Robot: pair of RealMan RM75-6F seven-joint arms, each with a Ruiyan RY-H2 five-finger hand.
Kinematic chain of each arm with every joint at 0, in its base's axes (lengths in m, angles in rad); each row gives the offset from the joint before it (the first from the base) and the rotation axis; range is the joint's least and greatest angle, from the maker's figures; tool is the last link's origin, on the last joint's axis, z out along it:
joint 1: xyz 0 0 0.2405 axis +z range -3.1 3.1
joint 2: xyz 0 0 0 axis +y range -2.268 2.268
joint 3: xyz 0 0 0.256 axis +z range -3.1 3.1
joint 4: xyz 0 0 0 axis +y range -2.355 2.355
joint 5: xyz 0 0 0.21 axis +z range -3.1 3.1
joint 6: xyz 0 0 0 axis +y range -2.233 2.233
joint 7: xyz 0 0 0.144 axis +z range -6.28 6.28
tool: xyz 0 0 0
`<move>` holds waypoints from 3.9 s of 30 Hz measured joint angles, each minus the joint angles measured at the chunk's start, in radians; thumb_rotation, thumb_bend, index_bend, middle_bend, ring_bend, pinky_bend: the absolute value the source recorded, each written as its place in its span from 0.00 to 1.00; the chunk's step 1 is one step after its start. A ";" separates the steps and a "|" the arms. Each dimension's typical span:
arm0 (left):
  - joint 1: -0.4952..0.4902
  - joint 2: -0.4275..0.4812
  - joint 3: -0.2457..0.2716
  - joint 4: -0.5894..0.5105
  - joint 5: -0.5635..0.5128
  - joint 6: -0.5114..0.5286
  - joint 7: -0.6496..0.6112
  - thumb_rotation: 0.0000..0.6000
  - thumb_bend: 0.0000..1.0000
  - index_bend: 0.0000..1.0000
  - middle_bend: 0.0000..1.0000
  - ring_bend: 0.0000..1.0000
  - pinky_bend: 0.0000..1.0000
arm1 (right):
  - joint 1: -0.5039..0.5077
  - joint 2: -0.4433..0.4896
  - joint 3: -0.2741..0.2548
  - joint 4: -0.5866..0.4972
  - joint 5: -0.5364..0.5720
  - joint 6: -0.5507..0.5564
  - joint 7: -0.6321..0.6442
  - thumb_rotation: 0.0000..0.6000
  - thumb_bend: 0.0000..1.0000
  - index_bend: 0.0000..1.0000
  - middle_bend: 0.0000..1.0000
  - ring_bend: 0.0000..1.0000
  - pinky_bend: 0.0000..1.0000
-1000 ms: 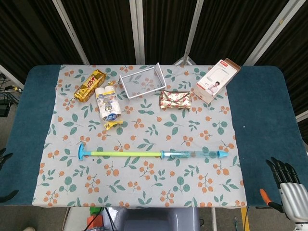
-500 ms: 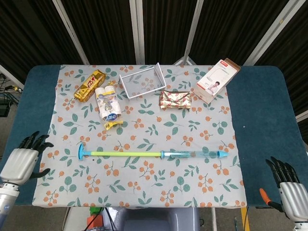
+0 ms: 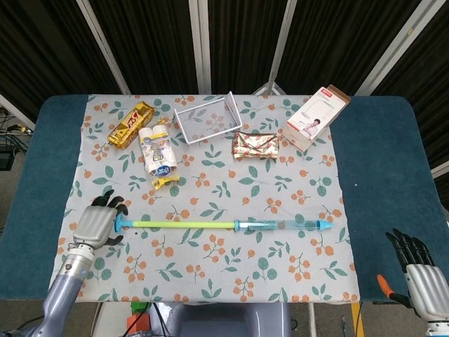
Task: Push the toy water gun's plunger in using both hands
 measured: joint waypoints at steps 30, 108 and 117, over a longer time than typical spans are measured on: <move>-0.129 -0.194 0.025 0.214 -0.188 0.055 0.094 1.00 0.33 0.49 0.20 0.05 0.16 | 0.008 0.010 -0.004 -0.008 0.008 -0.016 0.022 1.00 0.37 0.00 0.00 0.00 0.00; -0.150 -0.082 0.070 0.035 -0.132 0.107 0.032 1.00 0.50 0.61 0.21 0.05 0.16 | 0.408 -0.183 0.194 -0.165 0.662 -0.381 -0.594 1.00 0.37 0.00 0.00 0.00 0.00; -0.158 -0.066 0.062 0.026 -0.141 0.106 0.029 1.00 0.50 0.61 0.21 0.05 0.16 | 0.457 -0.263 0.185 -0.077 0.751 -0.388 -0.642 1.00 0.37 0.15 0.00 0.00 0.00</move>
